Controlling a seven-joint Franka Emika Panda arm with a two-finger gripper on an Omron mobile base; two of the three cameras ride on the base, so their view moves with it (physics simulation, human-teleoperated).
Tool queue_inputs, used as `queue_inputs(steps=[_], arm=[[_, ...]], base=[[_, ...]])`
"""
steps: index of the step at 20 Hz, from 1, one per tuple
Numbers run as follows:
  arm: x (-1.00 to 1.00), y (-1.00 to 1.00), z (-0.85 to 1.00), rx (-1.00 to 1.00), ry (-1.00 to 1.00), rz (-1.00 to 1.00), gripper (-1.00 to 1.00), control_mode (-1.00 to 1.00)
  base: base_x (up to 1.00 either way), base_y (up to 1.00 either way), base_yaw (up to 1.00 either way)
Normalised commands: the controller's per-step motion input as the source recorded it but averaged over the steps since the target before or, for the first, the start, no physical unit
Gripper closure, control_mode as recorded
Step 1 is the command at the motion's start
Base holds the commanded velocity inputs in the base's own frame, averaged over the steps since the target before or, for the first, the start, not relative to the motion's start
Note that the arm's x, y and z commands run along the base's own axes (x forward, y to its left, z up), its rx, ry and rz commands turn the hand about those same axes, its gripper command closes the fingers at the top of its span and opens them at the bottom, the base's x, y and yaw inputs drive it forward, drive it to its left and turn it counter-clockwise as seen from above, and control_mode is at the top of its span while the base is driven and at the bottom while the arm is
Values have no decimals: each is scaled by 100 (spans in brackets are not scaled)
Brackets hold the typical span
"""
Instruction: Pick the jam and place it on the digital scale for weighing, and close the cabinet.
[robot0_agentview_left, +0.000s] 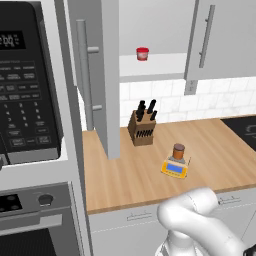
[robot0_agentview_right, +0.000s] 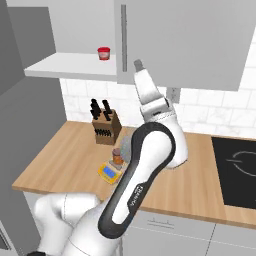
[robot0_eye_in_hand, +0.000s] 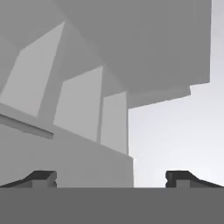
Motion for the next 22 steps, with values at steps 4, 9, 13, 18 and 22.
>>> queue_inputs(steps=[4, 9, 13, 18, 22], arm=[[-84, 1, 10, 58, -27, -4, -100, -100], [-57, -1, 38, 37, -10, 0, -100, -100], [-51, -9, 37, 2, 0, 3, -100, -100], [-57, -6, -5, -5, -2, 4, -100, -100], [-67, 35, -73, -15, -18, 6, -100, -100]], base=[[0, 0, 0], [0, 0, 0], [0, 0, 0], [0, 0, 0], [0, 0, 0]])
